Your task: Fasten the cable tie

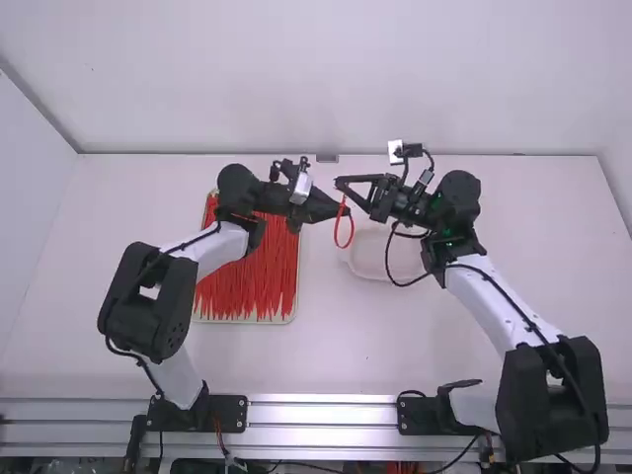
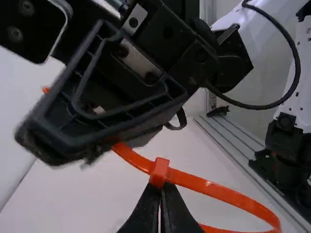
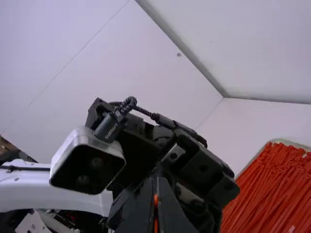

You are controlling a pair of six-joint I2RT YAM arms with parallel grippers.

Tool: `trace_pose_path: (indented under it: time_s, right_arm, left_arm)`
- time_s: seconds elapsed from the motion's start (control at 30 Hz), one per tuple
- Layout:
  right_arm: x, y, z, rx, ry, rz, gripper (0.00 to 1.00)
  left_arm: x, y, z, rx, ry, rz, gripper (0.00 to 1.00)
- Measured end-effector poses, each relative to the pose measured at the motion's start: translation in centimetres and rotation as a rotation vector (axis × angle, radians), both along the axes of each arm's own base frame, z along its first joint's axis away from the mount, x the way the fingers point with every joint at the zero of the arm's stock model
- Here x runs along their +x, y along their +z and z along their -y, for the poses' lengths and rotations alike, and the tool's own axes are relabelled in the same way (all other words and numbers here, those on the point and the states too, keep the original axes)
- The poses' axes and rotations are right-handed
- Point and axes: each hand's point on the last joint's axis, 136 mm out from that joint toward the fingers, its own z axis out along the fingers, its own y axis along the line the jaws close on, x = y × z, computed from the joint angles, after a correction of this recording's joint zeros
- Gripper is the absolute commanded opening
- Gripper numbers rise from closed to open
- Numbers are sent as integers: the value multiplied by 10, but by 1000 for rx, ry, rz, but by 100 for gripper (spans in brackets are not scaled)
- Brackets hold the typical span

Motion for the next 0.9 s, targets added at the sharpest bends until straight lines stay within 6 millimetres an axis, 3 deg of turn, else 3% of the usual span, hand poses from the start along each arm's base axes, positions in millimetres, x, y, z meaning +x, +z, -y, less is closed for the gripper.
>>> trace_pose_path:
  time_s: [0.67,0.77,0.9]
  right_arm:
    - [19,43,26,22,-37,58,0]
    - [18,56,25,29,-33,83,0]
    - [24,94,32,64,-86,169,0]
  left_arm:
    - [-1,-21,3,-23,83,-4,2]
    - [-2,-22,2,-21,83,-9,2]
    - [-16,-39,1,15,24,-49,2]
